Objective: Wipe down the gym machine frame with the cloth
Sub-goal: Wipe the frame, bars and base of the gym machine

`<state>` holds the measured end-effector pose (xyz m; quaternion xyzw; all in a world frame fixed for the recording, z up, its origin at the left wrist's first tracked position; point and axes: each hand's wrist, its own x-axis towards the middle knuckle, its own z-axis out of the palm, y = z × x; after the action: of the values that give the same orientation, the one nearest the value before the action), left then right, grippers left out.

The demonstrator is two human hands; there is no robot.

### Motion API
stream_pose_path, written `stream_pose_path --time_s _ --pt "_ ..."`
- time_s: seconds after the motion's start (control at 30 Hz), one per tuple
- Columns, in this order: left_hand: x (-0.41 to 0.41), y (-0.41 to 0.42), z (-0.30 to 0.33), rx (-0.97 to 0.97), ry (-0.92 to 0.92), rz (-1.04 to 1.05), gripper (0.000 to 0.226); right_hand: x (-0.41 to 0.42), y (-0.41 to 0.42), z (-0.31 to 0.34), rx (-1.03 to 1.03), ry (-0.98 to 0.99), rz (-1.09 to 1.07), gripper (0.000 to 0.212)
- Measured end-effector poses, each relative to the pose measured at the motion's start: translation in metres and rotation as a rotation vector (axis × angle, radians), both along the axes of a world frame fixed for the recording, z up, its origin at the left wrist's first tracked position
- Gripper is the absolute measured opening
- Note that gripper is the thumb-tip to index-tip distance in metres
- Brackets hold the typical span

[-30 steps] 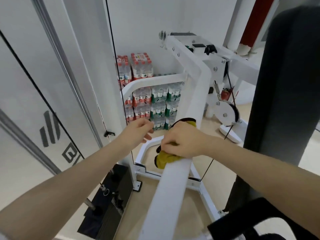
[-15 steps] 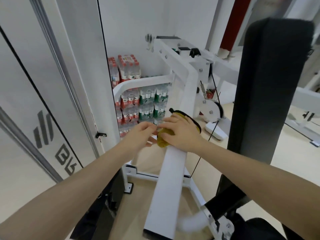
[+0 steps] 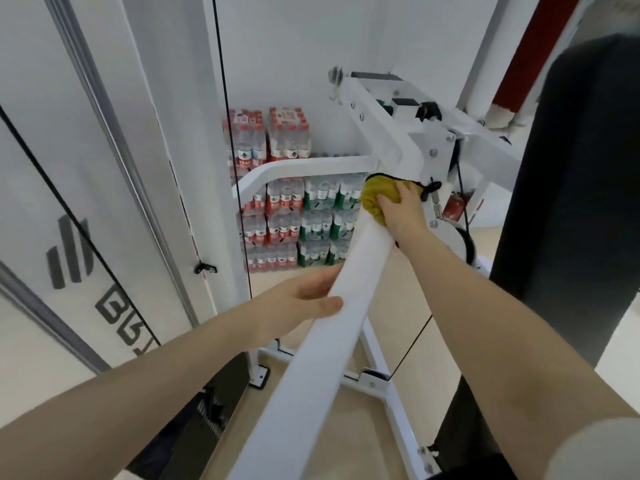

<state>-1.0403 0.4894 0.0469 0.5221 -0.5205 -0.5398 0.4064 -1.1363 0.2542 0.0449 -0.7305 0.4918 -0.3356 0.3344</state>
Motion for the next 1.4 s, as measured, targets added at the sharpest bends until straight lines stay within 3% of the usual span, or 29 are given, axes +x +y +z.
stream_pose_path --time_s 0.2,0.4,0.57,0.63,0.77,0.83,0.93,1.03,1.17,1.3,1.4 --pt "0.001 -0.002 -0.002 0.018 0.017 -0.01 0.048 0.003 -0.031 0.003 0.314 -0.393 -0.123 0.065" --pt "-0.003 0.0 0.002 0.073 -0.01 0.028 0.044 -0.004 0.047 -0.021 0.413 -0.468 -0.06 0.081" --pt "-0.011 0.006 0.002 0.075 -0.126 0.04 0.047 -0.007 0.067 -0.001 0.544 -0.653 -0.179 0.067" --pt "-0.016 0.008 0.005 0.039 -0.223 0.08 0.049 -0.007 0.092 0.002 0.599 -0.635 -0.216 0.062" --pt "-0.008 0.017 0.005 0.015 -0.408 0.216 0.077 -0.013 0.176 -0.025 0.74 -0.597 -0.188 0.047" --pt "0.001 0.031 0.007 0.038 -0.378 0.216 0.079 -0.013 0.198 -0.039 0.814 -0.588 -0.169 0.048" --pt "0.014 0.067 0.011 0.079 -0.22 0.283 0.051 -0.013 0.203 -0.037 0.793 -0.664 -0.172 0.047" --pt "0.016 0.108 0.006 0.081 -0.184 0.327 0.034 -0.015 0.205 -0.02 0.623 -0.66 -0.247 0.034" --pt "-0.012 0.153 -0.011 0.096 -0.123 0.246 0.014 -0.018 0.247 -0.03 0.638 -0.513 -0.12 0.028" --pt "-0.017 0.175 -0.021 0.124 0.076 0.285 0.035 -0.025 0.301 -0.037 0.722 -0.347 -0.053 0.032" --pt "-0.013 0.183 -0.025 0.169 0.217 0.253 0.051 -0.027 0.311 -0.015 0.41 -0.037 -0.013 0.058"
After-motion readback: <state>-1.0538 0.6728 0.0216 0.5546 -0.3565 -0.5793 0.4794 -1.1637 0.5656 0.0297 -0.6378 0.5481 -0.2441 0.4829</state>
